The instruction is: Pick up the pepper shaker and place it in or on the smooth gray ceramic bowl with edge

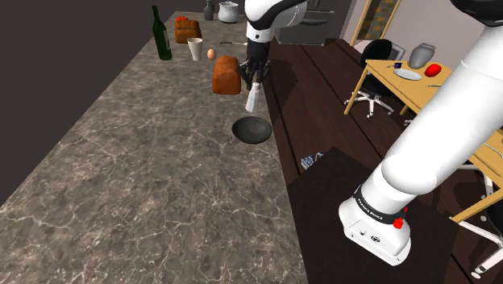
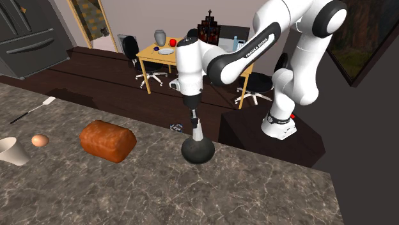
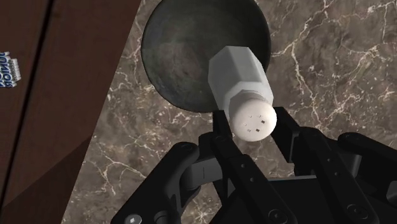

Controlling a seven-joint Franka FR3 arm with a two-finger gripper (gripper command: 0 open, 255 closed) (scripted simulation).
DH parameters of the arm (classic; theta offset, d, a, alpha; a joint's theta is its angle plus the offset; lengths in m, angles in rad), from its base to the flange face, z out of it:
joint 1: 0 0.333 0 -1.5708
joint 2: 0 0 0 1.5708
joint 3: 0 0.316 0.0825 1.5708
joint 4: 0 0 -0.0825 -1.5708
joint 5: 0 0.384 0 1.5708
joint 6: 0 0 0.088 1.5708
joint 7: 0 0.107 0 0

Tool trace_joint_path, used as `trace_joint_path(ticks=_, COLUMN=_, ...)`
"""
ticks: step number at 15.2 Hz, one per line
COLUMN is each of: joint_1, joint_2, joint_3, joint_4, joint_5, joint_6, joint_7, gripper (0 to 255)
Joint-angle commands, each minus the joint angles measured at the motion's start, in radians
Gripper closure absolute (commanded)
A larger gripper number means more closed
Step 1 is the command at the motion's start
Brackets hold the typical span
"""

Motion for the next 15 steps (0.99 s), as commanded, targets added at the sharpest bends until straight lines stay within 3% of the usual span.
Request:
trace_joint_path(ticks=1, joint_1=-0.001, joint_2=-0.017, joint_3=-0.001, joint_4=-0.034, joint_5=0.002, joint_6=0.017, joint_7=-0.005, gripper=255)
trace_joint_path(ticks=15, joint_1=0.001, joint_2=0.072, joint_3=0.001, joint_4=-0.127, joint_5=0.007, joint_6=0.199, joint_7=-0.017, gripper=255)
